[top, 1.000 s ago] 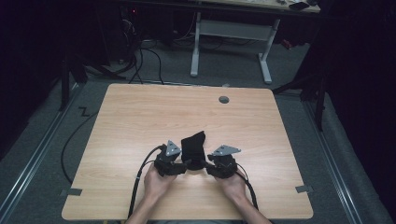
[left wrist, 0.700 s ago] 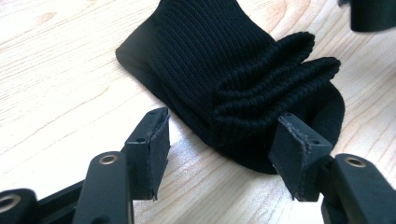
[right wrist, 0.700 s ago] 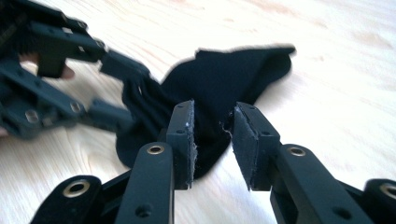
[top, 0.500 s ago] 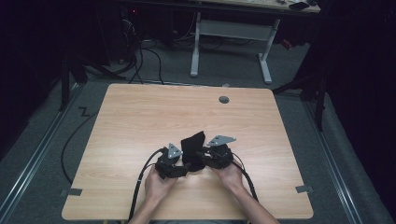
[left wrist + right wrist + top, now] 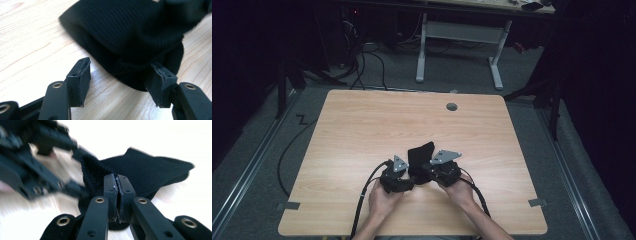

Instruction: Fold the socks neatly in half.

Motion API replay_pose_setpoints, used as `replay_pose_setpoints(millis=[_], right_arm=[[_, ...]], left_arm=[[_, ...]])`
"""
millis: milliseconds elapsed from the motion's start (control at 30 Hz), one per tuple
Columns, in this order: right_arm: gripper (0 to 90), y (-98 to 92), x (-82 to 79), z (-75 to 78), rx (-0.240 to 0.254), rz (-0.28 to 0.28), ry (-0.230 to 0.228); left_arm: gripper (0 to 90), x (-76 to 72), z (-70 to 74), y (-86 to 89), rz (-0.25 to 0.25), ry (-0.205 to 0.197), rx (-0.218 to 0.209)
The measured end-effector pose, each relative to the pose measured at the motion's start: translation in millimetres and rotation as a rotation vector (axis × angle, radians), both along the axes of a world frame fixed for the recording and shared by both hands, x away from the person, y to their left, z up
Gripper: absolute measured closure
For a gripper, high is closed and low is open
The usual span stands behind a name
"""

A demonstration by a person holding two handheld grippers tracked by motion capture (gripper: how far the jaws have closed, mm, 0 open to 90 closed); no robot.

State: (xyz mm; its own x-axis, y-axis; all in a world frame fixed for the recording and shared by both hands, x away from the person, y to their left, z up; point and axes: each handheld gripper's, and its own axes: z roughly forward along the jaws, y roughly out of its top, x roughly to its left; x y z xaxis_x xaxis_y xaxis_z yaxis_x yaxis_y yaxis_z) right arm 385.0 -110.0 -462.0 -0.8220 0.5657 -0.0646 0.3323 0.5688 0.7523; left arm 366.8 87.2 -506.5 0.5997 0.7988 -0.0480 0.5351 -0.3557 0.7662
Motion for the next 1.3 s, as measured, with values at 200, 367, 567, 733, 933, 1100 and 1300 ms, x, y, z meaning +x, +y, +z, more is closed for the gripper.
replay_pose_setpoints(millis=[200,367,567,733,933,1100,1300], right_arm=[[64.3,-3.3,3.9,-12.4,0.016,-0.004,0.042],[55.8,-0.4,-5.9,-12.7,-0.003,0.041,0.031],[73.9,3.7,2.4,-24.9,-0.045,0.027,0.044],[79.5,1.2,5.6,-22.5,-0.025,0.009,0.023],[79.3,-3.7,-4.6,1.2,-0.027,0.036,-0.038],[74.2,-1.4,-9.5,-12.3,-0.086,0.067,-0.007],[57.9,-4.8,-3.2,-23.1,-0.054,0.039,0.039]], left_arm=[[40.2,-0.6,0.4,-0.4,0.010,0.004,-0.001],[39.9,-6.1,2.5,0.8,0.012,-0.003,-0.008],[40.2,-8.7,6.6,-0.1,0.004,-0.010,-0.030],[40.6,-4.1,3.0,-4.9,0.008,0.006,-0.010],[41.8,-1.0,0.2,-10.2,0.026,0.001,0.000],[41.2,-0.2,1.2,-8.8,0.034,0.016,-0.014],[37.9,-16.0,15.1,12.8,0.019,-0.010,-0.084]])
